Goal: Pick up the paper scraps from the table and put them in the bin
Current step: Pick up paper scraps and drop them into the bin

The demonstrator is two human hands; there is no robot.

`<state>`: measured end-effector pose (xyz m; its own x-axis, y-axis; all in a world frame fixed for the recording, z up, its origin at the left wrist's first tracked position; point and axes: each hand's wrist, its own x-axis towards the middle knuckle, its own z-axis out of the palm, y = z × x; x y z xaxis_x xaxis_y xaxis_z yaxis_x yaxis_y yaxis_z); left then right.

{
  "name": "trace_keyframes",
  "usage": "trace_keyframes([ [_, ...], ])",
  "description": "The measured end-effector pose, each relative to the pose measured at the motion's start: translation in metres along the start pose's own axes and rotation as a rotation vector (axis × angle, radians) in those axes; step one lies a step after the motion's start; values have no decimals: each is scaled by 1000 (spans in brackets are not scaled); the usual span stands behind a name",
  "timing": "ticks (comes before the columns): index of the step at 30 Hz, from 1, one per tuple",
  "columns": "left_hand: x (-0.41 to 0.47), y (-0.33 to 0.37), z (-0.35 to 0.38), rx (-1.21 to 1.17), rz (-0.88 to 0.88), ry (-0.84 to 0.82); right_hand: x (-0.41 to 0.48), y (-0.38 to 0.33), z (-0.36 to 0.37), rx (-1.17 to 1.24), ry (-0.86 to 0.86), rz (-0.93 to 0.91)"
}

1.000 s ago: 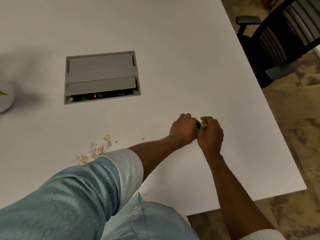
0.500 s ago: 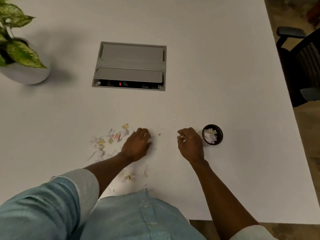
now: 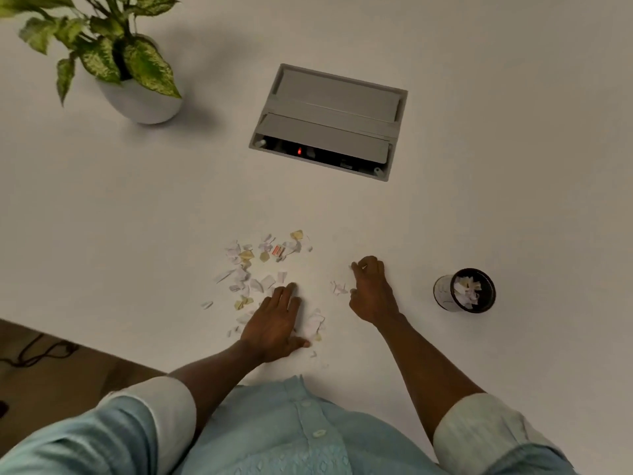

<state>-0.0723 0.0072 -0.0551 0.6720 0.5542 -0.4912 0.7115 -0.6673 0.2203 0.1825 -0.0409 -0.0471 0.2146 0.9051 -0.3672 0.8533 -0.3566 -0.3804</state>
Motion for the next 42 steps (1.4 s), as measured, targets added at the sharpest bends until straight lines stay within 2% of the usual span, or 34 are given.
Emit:
trace_keyframes([
  [5, -13, 7, 16, 16, 1, -23, -7, -24, 15, -52, -110, -144],
  [9, -23, 14, 21, 9, 5, 2, -17, -33, 28, -73, -143, -192],
  [14, -36, 23, 25, -114, -42, 51, -30, -38, 37, -82, -201, -275],
  [20, -43, 25, 26, -294, -93, 115, -43, -58, 51, -119, -217, -283],
  [23, -42, 25, 24, -286, -73, 139, -51, -65, 59, -134, -201, -283],
  [29, -40, 26, 17, -286, -88, 136, -66, -60, 69, -99, -103, -280],
  [33, -34, 24, 9, -316, -80, 145, -76, -48, 63, 28, -20, -224],
  [37, -23, 35, -5, -402, -58, 257, -87, -34, 47, 259, 141, -66],
  [42, 6, 78, -37, -651, -179, 434, -98, -6, 17, 505, 366, 176],
])
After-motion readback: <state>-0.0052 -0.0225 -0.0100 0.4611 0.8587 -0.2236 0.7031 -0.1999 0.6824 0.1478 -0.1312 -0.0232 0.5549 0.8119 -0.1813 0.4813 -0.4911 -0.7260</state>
